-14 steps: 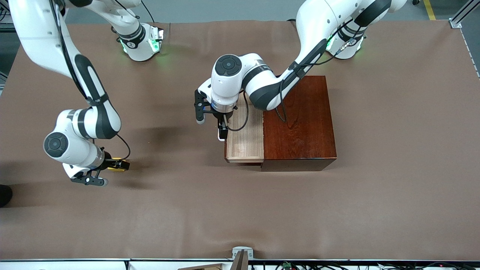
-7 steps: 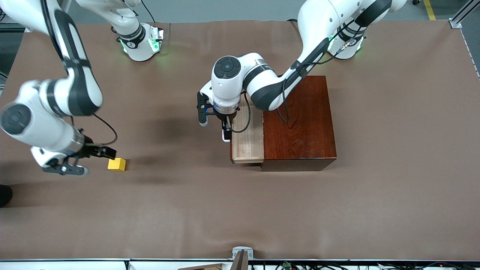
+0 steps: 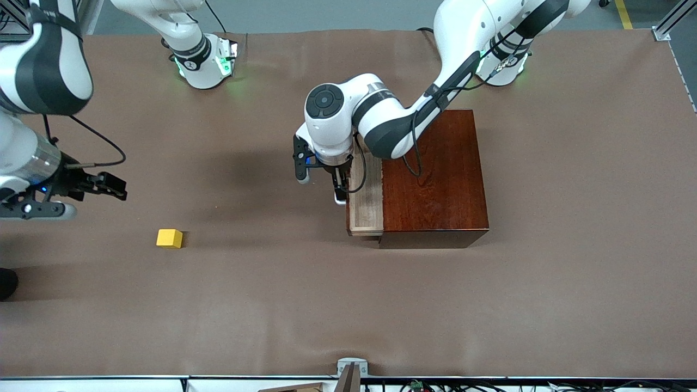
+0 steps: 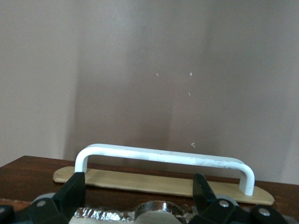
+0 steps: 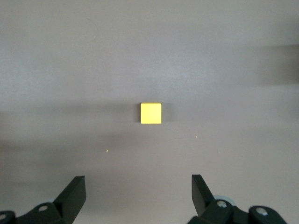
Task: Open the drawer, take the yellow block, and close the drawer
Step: 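Push the drawer shut into the box with the left gripper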
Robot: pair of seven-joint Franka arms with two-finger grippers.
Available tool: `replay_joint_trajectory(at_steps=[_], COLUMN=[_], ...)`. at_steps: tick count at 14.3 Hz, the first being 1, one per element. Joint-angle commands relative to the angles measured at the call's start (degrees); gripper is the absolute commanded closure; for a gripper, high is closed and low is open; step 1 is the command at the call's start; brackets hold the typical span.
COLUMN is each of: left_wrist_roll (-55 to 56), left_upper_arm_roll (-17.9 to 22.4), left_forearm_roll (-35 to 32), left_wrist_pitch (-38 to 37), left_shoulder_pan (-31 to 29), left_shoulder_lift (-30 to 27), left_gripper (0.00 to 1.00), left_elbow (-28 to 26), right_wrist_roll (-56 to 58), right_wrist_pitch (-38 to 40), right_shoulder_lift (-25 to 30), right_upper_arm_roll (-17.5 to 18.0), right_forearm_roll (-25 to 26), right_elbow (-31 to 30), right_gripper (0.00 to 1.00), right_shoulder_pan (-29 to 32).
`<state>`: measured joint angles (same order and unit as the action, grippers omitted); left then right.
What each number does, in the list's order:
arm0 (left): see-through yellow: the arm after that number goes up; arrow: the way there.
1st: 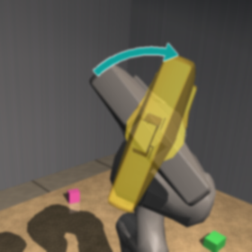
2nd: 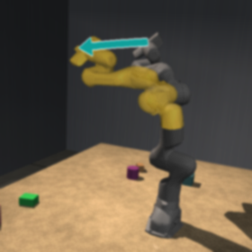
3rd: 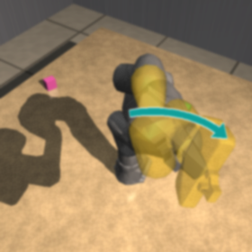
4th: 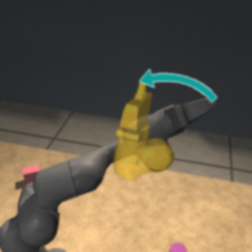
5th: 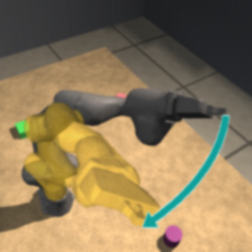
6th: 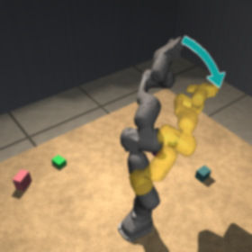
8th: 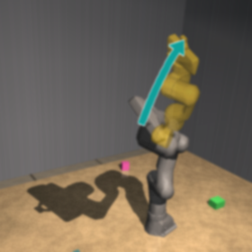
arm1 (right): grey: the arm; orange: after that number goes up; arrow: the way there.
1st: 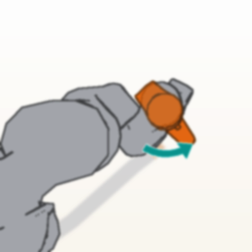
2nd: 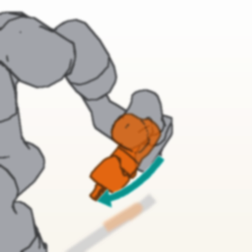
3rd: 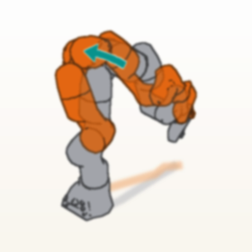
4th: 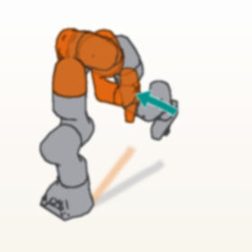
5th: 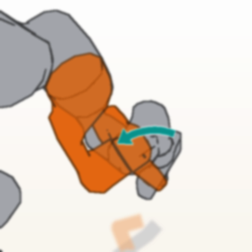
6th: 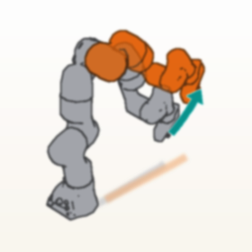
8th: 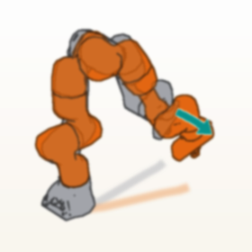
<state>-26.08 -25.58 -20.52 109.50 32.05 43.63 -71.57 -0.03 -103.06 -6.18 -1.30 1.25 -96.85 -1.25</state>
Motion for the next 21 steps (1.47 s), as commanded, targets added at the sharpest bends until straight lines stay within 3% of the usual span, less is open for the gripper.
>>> replay_joint_trajectory(at_steps=[1, 11, 15, 18, 21], left_wrist_roll=[-1.4, -1.8, -0.3, 12.7, 32.4], left_upper_arm_roll=[0.2, 3.5, 3.7, 2.9, 2.6], left_forearm_roll=[-1.1, -3.2, -3.0, -2.4, -2.2], left_wrist_pitch=[-8.1, -17.6, -17.2, -9.1, -6.8], left_shoulder_pan=[-0.5, -0.4, -0.1, -0.1, -0.5], left_shoulder_lift=[-1.3, -4.5, -4.6, -4.9, -8.3], left_gripper=[0.00, 0.00, 0.00, 0.00, 0.00], left_elbow=[-2.5, -2.5, -2.4, -2.1, -1.8], right_wrist_roll=[0.6, -8.3, -7.7, -7.1, -6.4], right_wrist_pitch=[3.2, 13.9, 14.2, 14.1, 14.2], right_shoulder_lift=[4.0, 8.2, 8.1, 8.1, 7.9], right_upper_arm_roll=[0.6, 0.7, 0.5, 0.5, 0.9], right_forearm_roll=[-0.5, -2.7, -3.4, -3.4, -3.4], right_elbow=[-0.4, 2.6, 4.0, 4.5, 4.7], right_gripper=[0.00, 0.00, 0.00, 0.00, 0.00], right_shoulder_pan=[1.9, 3.7, 3.8, 4.5, 4.2])
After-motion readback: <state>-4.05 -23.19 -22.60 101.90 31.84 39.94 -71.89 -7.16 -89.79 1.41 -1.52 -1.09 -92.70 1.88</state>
